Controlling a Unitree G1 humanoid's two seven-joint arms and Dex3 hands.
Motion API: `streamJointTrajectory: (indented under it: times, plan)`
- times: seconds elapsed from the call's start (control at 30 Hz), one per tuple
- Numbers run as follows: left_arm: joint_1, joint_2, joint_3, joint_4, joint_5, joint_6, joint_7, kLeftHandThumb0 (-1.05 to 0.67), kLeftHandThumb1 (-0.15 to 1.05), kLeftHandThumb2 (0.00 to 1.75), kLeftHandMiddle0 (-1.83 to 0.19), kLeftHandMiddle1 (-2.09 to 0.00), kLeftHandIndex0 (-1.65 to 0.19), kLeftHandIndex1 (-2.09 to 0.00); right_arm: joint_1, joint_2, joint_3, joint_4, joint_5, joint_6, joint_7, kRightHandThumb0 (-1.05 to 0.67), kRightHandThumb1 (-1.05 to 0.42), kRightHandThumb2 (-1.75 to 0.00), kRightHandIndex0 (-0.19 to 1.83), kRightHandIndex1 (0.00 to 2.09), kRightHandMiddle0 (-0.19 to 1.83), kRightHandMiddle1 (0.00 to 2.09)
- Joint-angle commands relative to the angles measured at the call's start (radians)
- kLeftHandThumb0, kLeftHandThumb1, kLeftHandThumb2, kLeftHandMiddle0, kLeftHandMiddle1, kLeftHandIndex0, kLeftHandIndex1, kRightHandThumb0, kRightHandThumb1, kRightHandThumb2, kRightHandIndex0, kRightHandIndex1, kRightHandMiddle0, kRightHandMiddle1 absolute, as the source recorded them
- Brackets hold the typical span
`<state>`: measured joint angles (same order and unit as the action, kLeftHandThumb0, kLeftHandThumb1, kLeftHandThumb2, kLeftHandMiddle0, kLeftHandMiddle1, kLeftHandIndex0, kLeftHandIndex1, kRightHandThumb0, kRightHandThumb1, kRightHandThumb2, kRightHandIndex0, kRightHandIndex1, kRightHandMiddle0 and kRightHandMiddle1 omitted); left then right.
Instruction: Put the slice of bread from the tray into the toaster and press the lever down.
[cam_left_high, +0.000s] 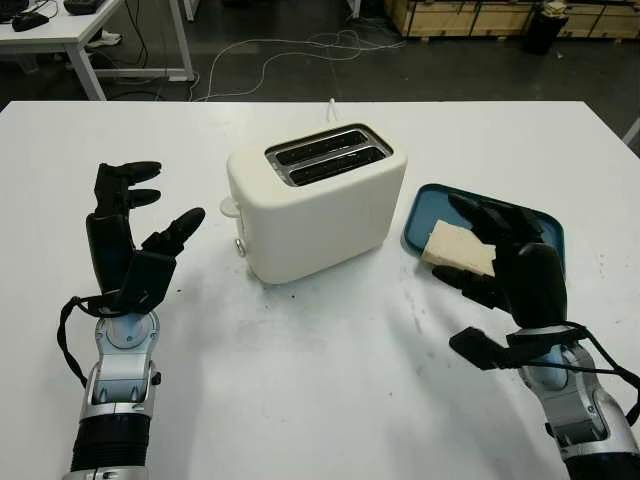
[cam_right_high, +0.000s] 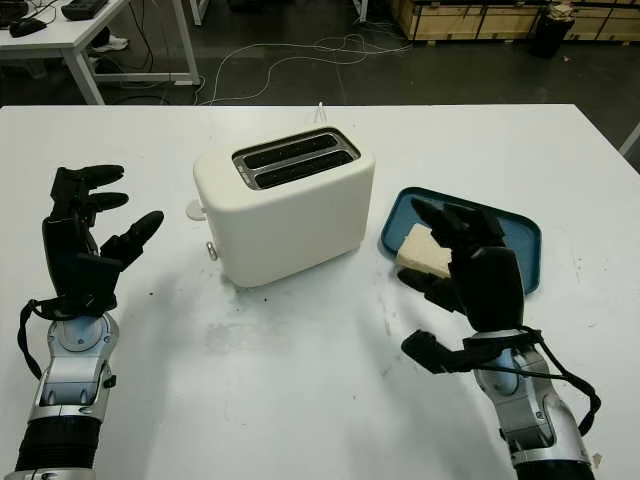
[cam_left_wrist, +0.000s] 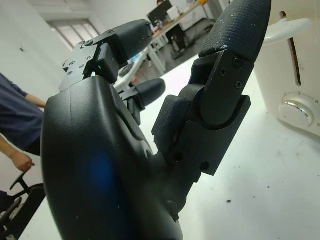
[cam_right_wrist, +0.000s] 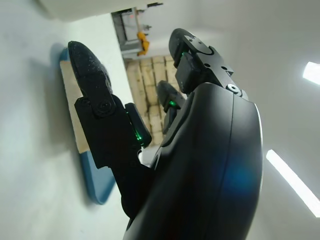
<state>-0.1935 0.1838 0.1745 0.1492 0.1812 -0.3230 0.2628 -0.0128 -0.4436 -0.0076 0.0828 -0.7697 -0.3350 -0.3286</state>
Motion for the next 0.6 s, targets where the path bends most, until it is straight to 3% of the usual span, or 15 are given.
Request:
streamJointTrajectory:
  times: [0.0, 0.57]
  plan:
    - [-0.003, 0.008, -0.007, 0.0, 0.015, -0.001, 0.001, -0.96, 0.83, 0.0, 0.0, -1.49, 0.0, -1.34, 0.005, -0.025, 0.018, 0.016, -0.055, 0.039, -0.031, -0.52, -0.67, 0.0, 0.15, 0.6, 0.45, 0.16]
    - [-0.002, 0.0, -0.003, -0.001, 0.004, 0.0, -0.005, -0.98, 0.83, 0.0, 0.0, -1.48, 0.0, -1.34, -0.045, -0.072, 0.154, 0.167, -0.222, 0.211, -0.149, -0.5, -0.65, 0.0, 0.24, 0.46, 0.48, 0.07]
